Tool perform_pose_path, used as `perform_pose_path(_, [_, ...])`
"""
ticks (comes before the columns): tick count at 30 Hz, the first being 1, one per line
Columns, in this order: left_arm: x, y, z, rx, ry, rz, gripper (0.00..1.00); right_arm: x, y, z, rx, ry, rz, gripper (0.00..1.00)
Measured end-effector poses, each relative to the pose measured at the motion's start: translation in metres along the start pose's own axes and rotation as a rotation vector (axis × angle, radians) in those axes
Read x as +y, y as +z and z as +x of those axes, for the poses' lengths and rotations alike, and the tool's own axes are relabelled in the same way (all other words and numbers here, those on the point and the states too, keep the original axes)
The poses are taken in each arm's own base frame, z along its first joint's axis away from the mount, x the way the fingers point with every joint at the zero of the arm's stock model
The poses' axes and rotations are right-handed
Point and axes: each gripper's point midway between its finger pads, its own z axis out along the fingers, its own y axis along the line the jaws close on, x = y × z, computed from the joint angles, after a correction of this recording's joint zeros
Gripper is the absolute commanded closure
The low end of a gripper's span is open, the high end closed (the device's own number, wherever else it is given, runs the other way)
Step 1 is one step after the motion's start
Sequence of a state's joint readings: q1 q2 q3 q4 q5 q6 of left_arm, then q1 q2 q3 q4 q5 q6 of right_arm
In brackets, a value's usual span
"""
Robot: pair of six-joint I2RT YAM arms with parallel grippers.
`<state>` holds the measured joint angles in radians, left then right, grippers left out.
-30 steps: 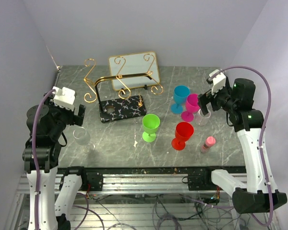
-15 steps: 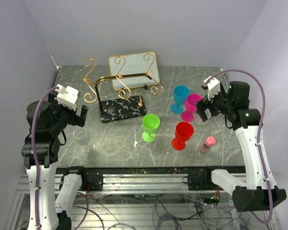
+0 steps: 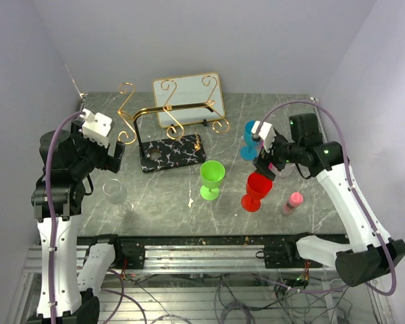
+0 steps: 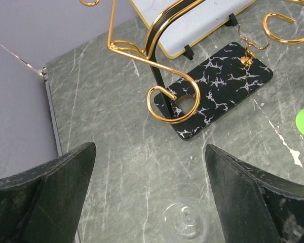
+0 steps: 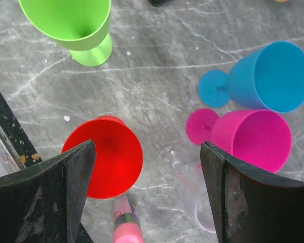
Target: Place the wine glass upside down on the wine glass rack
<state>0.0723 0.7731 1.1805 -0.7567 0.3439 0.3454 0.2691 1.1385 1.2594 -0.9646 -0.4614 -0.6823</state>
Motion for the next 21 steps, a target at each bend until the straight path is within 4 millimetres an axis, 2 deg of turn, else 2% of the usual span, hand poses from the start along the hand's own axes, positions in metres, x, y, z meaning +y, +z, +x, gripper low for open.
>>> perform_pose_path(4, [0.004, 0.002, 0.002, 0.012, -0.006, -0.008, 0.02, 0.010, 0.014, 0.006, 0.065, -0.058, -0.047, 0.29])
perform_pose_path(8, [0.009, 0.007, 0.006, 0.032, -0.018, -0.015, 0.02, 0.013, 0.026, 0.025, 0.161, -0.081, -0.091, 0.33])
perform_pose_path(12, [0.014, 0.013, 0.009, 0.053, -0.029, -0.017, 0.02, 0.014, 0.030, 0.039, 0.232, -0.096, -0.118, 0.38])
perform_pose_path(21, [0.025, 0.021, 0.009, 0.076, -0.049, -0.024, 0.00, 0.021, 0.043, 0.069, 0.361, -0.100, -0.222, 0.65])
